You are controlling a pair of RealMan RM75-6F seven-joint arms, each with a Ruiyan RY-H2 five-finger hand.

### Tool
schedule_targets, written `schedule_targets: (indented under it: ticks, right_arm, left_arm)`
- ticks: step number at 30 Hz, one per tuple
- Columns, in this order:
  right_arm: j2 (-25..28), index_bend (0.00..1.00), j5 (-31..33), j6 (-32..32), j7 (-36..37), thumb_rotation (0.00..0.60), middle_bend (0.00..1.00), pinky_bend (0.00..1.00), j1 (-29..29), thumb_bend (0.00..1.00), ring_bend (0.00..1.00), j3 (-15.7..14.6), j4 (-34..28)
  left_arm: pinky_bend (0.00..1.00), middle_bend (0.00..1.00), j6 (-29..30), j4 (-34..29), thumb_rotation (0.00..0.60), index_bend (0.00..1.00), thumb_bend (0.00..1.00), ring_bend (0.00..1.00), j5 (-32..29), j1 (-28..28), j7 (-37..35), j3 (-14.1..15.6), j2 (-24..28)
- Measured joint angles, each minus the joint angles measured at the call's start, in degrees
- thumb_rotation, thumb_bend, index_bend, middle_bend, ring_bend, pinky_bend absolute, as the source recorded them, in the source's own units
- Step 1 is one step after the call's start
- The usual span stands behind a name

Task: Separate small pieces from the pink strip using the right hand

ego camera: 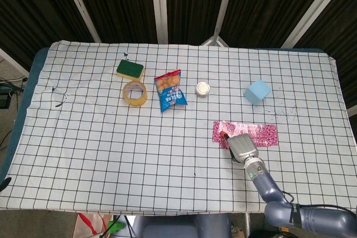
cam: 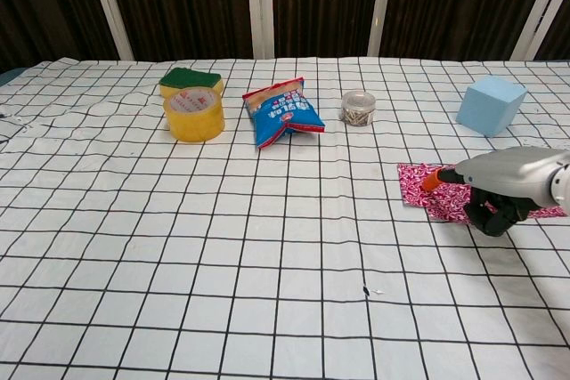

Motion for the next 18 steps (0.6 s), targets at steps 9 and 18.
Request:
schedule_targets:
  ticks: [9,18]
  right_arm:
    - [-0.7,0.14,1.4,0.9,-1.3,0.600,0.80,0.49,1.7,0.76,0.79,-0.8,-1.3]
    - [-2.4,0.14,3.0,2.4,-3.2,0.600,0.80,0.49,3.9,0.76,0.79,-1.5,-2.4]
  left_arm:
    - [0.06,0.00,-0.3,0.0,0.600,0.16,0.26,0.00,0.1,-0.2,-0.3,0.1,0.1]
    - [0.06,0.00,-0.4,0.2,0.600,0.16,0.26,0.00,0.0,-0.2,-1.2,0.0,0.4]
